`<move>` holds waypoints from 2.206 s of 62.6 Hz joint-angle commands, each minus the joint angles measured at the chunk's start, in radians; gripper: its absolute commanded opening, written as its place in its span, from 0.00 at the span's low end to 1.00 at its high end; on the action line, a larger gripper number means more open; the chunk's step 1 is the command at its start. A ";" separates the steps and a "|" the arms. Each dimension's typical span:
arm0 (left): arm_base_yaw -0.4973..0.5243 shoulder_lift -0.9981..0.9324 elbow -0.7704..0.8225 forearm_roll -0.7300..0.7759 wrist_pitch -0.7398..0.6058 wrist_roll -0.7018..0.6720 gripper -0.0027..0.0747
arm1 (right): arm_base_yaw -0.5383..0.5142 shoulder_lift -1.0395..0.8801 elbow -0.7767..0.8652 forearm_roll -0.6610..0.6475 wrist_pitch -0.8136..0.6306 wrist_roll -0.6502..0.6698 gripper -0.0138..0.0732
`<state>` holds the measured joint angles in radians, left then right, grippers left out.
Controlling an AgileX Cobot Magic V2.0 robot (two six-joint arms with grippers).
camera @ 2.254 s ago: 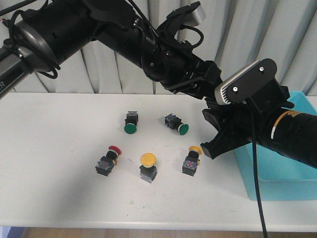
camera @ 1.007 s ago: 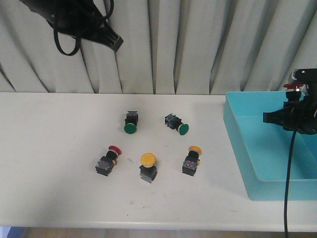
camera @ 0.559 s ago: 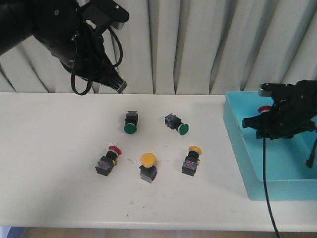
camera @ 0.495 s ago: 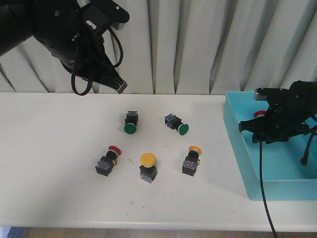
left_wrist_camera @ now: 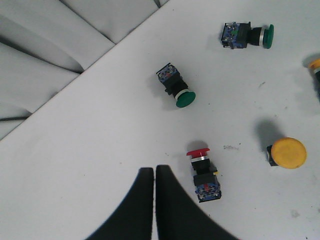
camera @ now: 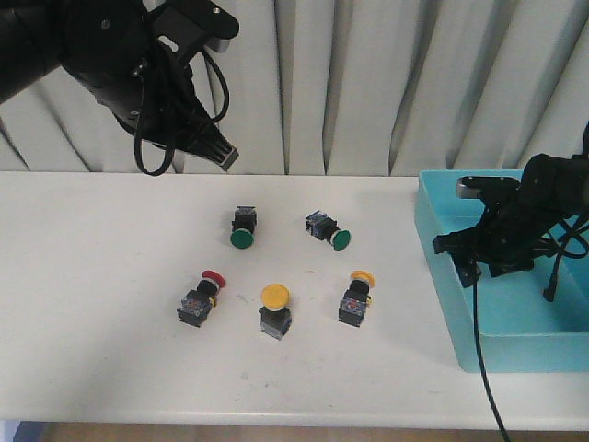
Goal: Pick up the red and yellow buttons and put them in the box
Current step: 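Lower the red button into the blue box and open the right gripper, then reach the left gripper down and grasp the yellow-capped button nearest the robot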
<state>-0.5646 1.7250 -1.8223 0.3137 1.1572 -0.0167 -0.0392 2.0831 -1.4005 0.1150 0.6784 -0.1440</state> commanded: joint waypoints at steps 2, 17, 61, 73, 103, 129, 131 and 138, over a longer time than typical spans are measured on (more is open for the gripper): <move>-0.002 -0.046 -0.020 0.021 -0.062 -0.014 0.12 | -0.006 -0.133 -0.027 -0.018 -0.012 -0.013 0.80; -0.002 -0.057 -0.035 0.025 -0.126 -0.007 0.40 | -0.005 -0.405 -0.027 -0.024 0.010 -0.013 0.80; -0.002 0.219 -0.040 -0.245 -0.205 -0.054 0.84 | -0.005 -1.204 0.379 0.069 -0.238 -0.038 0.80; -0.002 0.307 -0.040 -0.270 -0.213 -0.054 0.82 | 0.051 -1.292 0.572 0.073 -0.403 -0.038 0.80; -0.002 0.405 -0.040 -0.377 -0.137 -0.016 0.81 | 0.204 -1.293 0.624 0.021 -0.384 -0.037 0.80; -0.003 0.450 -0.040 -0.421 -0.095 -0.006 0.77 | 0.204 -1.293 0.624 0.026 -0.383 -0.034 0.80; -0.003 0.454 -0.040 -0.422 -0.088 -0.006 0.75 | 0.204 -1.293 0.624 0.025 -0.383 -0.033 0.80; -0.003 0.468 -0.040 -0.424 -0.082 -0.006 0.67 | 0.204 -1.293 0.624 0.025 -0.382 -0.030 0.79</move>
<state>-0.5655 2.2445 -1.8343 -0.0944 1.0769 -0.0219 0.1636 0.7958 -0.7484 0.1403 0.3605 -0.1714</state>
